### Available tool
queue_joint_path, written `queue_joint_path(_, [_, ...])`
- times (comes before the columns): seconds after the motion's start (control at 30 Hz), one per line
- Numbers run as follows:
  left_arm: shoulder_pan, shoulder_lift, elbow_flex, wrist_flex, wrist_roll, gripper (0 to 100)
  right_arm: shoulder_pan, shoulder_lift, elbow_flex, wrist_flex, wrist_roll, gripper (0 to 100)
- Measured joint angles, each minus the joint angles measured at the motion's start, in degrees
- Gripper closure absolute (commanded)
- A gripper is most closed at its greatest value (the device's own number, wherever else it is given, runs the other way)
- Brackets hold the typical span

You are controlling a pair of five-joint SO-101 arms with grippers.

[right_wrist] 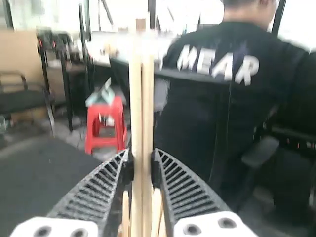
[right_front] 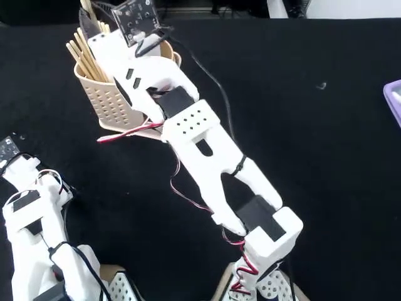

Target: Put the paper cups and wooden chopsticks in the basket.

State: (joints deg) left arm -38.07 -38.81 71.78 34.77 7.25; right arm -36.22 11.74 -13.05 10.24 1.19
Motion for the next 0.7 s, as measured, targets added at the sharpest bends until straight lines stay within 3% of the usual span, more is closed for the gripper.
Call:
queue_joint_path(0.13, [0.0,0.0,0.0,0.0,0.0,87,0.0,0.0,-0.44,3.78,0.0,76.9])
queue_joint_path(0.4, [0.0,0.0,0.0,0.0,0.0,87,0.0,-8.7,-10.02,21.63,0.0,76.3])
queue_joint_path(0.53, [0.0,0.0,0.0,0.0,0.0,87,0.0,-20.22,-11.08,39.56,0.0,86.8])
queue_joint_path(0.63, [0.0,0.0,0.0,1.49,0.0,94,0.0,-28.92,-10.64,55.03,-0.35,99.3])
queue_joint_path(0.7, [0.0,0.0,-0.09,4.13,0.0,97,1.41,-34.64,-8.53,64.0,-0.35,95.4])
